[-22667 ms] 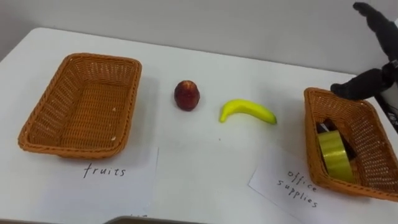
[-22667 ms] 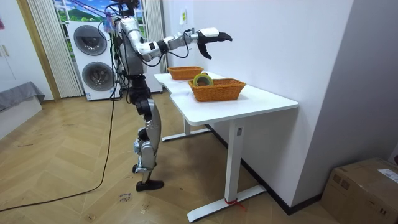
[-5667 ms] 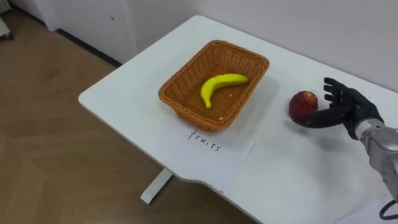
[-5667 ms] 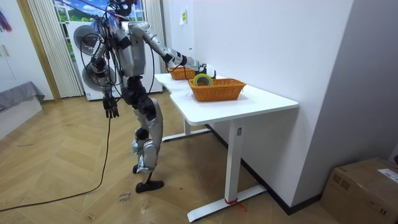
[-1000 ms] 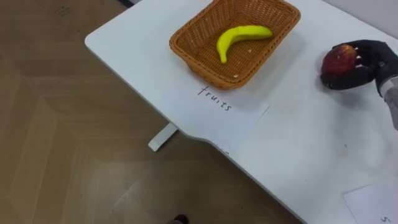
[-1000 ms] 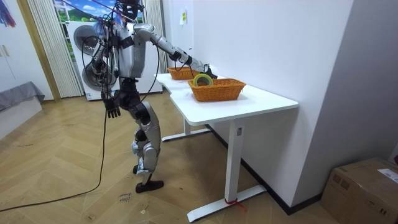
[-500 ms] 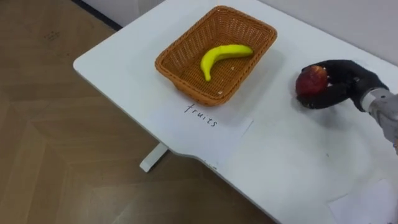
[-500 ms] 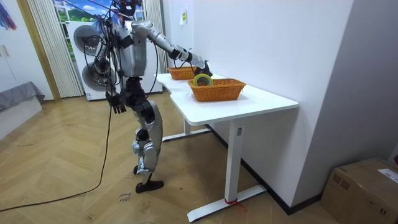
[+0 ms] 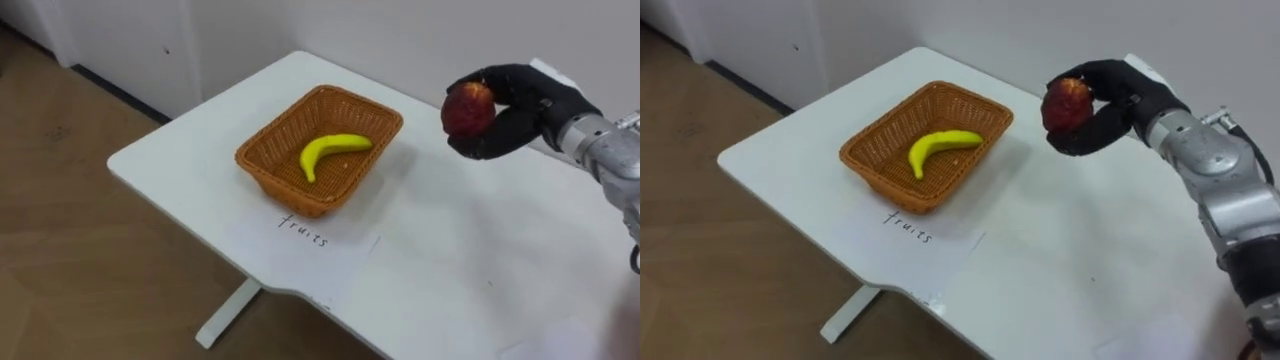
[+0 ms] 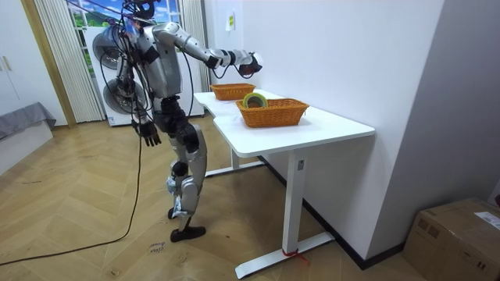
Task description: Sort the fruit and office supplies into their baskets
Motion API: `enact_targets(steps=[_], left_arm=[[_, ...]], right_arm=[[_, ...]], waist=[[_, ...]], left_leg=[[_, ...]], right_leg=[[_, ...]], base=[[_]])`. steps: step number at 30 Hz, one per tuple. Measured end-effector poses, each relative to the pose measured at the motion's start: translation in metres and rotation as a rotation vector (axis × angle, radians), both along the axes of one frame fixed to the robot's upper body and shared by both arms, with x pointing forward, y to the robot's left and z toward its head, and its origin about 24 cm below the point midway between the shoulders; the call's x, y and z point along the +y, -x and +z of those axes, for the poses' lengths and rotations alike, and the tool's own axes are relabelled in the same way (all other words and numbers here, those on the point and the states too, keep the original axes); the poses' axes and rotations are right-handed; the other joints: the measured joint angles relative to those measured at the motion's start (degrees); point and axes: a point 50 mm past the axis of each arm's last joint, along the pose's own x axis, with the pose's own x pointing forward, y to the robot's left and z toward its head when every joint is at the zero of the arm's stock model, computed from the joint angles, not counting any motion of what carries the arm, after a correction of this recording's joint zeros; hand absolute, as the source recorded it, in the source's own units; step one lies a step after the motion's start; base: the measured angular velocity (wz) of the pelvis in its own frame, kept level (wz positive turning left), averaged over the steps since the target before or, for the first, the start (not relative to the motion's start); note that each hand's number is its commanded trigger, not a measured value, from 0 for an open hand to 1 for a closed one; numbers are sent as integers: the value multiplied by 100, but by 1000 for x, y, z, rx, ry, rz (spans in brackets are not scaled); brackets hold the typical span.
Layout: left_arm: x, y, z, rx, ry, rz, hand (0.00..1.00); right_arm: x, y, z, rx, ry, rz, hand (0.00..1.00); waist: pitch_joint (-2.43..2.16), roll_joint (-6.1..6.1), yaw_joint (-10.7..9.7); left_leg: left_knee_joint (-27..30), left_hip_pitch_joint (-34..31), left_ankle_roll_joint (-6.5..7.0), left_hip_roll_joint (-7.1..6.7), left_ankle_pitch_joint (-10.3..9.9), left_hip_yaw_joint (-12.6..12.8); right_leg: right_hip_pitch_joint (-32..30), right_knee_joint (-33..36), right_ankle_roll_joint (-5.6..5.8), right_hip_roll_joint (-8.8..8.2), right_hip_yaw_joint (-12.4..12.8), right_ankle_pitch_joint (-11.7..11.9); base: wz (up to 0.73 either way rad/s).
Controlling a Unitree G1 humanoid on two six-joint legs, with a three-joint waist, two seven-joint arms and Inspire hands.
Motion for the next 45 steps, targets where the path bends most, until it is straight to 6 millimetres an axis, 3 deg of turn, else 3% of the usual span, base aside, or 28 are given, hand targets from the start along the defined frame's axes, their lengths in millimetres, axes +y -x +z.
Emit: enact_targets(steps=[5, 9, 16, 22, 35, 45], left_arm=[[-1, 8, -1, 39, 13, 2, 0], [0, 18, 0, 68, 3, -4, 0], [-1, 31, 1, 110, 0, 11, 0], [0, 32, 1, 116, -4, 22, 0], [-3, 49, 4, 149, -5, 62, 0], [-3, 60, 7, 167, -12, 72, 0]], right_arm=[[12, 5, -4, 5, 39, 51, 100], [22, 13, -8, 15, 42, 93, 100], [23, 16, -17, 55, 98, 82, 100], [28, 16, -21, 59, 98, 90, 100], [42, 16, -21, 62, 74, 108, 100], [40, 20, -28, 82, 71, 103, 100]], waist=[[22, 22, 32], [-11, -61, 106], [6, -176, 303], [37, -133, 410], [-1, -98, 537], [0, 37, 738]], left_leg=[[-71, 98, 11, -3, -22, 97], [-191, 198, 8, -11, -20, 88], [-219, 293, 1, -54, -26, 14], [-218, 250, 12, -92, -48, -137], [-196, 308, 67, -220, -75, -297], [-190, 316, 58, -220, -75, -456]], right_leg=[[49, -14, 16, 4, 100, 6], [143, -117, 27, 18, 90, 13], [299, -203, 57, 21, 20, 27], [344, -198, 77, 17, -98, 26], [521, -315, 174, 6, -113, 8], [600, -299, 179, -29, -274, 11]], base=[[-9], [0], [6], [10], [7], [7]])
